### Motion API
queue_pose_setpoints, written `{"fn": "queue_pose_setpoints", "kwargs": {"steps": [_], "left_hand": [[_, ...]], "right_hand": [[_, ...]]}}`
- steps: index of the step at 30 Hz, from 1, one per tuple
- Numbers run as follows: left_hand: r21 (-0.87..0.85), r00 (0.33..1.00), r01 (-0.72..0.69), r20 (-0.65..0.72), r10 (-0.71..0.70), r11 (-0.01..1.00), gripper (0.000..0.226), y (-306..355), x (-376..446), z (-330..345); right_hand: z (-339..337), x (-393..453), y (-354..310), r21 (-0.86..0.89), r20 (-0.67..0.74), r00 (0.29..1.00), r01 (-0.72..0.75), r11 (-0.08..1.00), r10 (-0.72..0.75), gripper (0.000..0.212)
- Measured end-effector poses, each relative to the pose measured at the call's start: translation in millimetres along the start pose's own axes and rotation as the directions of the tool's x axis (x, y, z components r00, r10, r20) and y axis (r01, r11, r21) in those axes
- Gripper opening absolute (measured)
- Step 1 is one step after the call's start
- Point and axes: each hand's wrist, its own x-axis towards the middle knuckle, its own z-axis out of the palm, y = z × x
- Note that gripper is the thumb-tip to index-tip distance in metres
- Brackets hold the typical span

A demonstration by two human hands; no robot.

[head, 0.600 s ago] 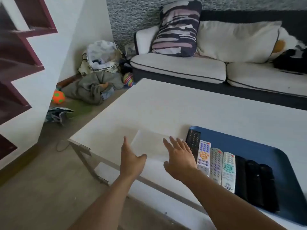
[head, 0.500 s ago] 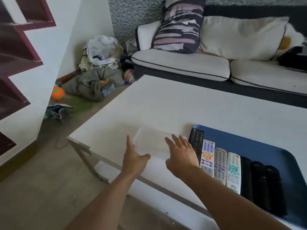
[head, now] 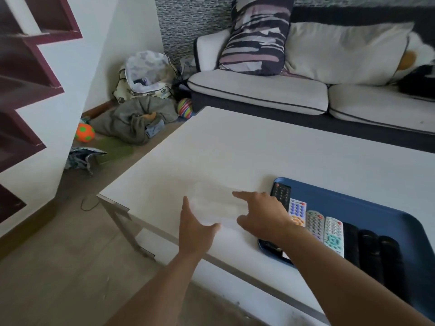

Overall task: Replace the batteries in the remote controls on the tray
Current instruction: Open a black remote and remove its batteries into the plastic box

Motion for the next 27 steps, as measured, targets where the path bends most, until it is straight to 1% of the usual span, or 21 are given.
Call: {"fn": "queue_pose_setpoints", "kwargs": {"steps": [1, 2, 3, 4, 6, 7, 8, 9, 10, 11, 12, 14, 15, 17, 18, 19, 21, 23, 25, 26, 27], "left_hand": [[-0.026, 0.999, 0.027, 0.019, -0.026, 0.999, 0.112, 2, -1, 0], [-0.063, 0.999, 0.047, 0.029, -0.046, 0.997, 0.106, 5, -2, 1], [-0.104, 0.998, 0.061, 0.027, -0.059, 0.993, 0.098, 8, -3, 1], [-0.143, 0.997, 0.073, 0.018, -0.072, 0.987, 0.090, 10, -3, 3], [-0.169, 0.997, 0.077, -0.015, -0.080, 0.983, 0.078, 13, -5, 5], [-0.156, 0.997, 0.072, -0.029, -0.077, 0.985, 0.076, 14, -5, 6], [-0.139, 0.997, 0.062, -0.041, -0.069, 0.988, 0.077, 13, -5, 6], [-0.128, 0.997, 0.046, -0.054, -0.053, 0.991, 0.078, 14, -4, 7], [-0.126, 0.997, 0.035, -0.065, -0.043, 0.991, 0.079, 15, -3, 8], [-0.124, 0.997, 0.029, -0.073, -0.038, 0.992, 0.079, 16, -3, 8], [-0.121, 0.997, 0.026, -0.075, -0.035, 0.992, 0.078, 17, -2, 9], [-0.114, 0.996, 0.031, -0.074, -0.039, 0.993, 0.076, 16, -2, 10], [-0.108, 0.996, 0.027, -0.079, -0.036, 0.994, 0.074, 16, -1, 12], [-0.094, 0.994, 0.037, -0.098, -0.047, 0.995, 0.071, 15, 1, 14], [-0.087, 0.992, 0.041, -0.112, -0.050, 0.995, 0.070, 15, 1, 15], [-0.077, 0.991, 0.041, -0.125, -0.050, 0.996, 0.069, 16, 2, 15], [-0.070, 0.990, 0.032, -0.136, -0.042, 0.997, 0.069, 17, 3, 17], [-0.083, 0.988, 0.032, -0.146, -0.044, 0.996, 0.071, 17, 5, 17], [-0.104, 0.980, 0.045, -0.187, -0.064, 0.994, 0.078, 22, 4, 16], [-0.100, 0.971, 0.034, -0.232, -0.056, 0.994, 0.083, 26, 2, 15], [-0.064, 0.953, -0.007, -0.304, -0.013, 0.998, 0.087, 30, -3, 13]], "right_hand": [[-1, 0, 2, 0.100, -0.061, 0.998, 0.002, 0.995, 0.004, 0.067], [-1, 0, 3, 0.193, -0.149, 0.989, 0.024, 0.981, 0.006, 0.061], [0, 2, 5, 0.256, -0.267, 0.963, 0.057, 0.965, 0.014, 0.051], [0, 5, 8, 0.294, -0.398, 0.917, 0.093, 0.951, 0.034, 0.040], [0, 9, 16, 0.294, -0.598, 0.793, 0.082, 0.952, 0.116, 0.023], [0, 11, 19, 0.258, -0.656, 0.741, 0.039, 0.965, 0.145, 0.019], [1, 13, 23, 0.225, -0.685, 0.711, 0.002, 0.974, 0.157, 0.016], [1, 14, 27, 0.212, -0.693, 0.703, -0.015, 0.977, 0.161, 0.010], [3, 15, 30, 0.217, -0.672, 0.724, -0.011, 0.976, 0.158, 0.005], [5, 16, 32, 0.215, -0.638, 0.755, -0.017, 0.977, 0.153, 0.013], [7, 17, 34, 0.186, -0.581, 0.803, -0.029, 0.982, 0.134, 0.027], [13, 19, 37, 0.104, -0.414, 0.902, -0.090, 0.990, 0.125, 0.048], [16, 20, 39, 0.064, -0.319, 0.939, -0.115, 0.991, 0.130, 0.052], [28, 20, 44, 0.015, -0.143, 0.980, -0.140, 0.990, 0.141, 0.056], [33, 20, 46, 0.011, -0.088, 0.986, -0.142, 0.990, 0.143, 0.057], [36, 21, 47, 0.019, -0.061, 0.988, -0.140, 0.990, 0.141, 0.058], [35, 22, 51, 0.042, -0.062, 0.990, -0.122, 0.992, 0.125, 0.056], [29, 21, 53, 0.121, -0.123, 0.985, -0.104, 0.987, 0.118, 0.051], [21, 18, 60, 0.225, -0.240, 0.953, -0.130, 0.966, 0.184, 0.042], [17, 17, 65, 0.253, -0.279, 0.929, -0.174, 0.952, 0.244, 0.039], [14, 14, 71, 0.253, -0.290, 0.909, -0.230, 0.940, 0.301, 0.038]]}}
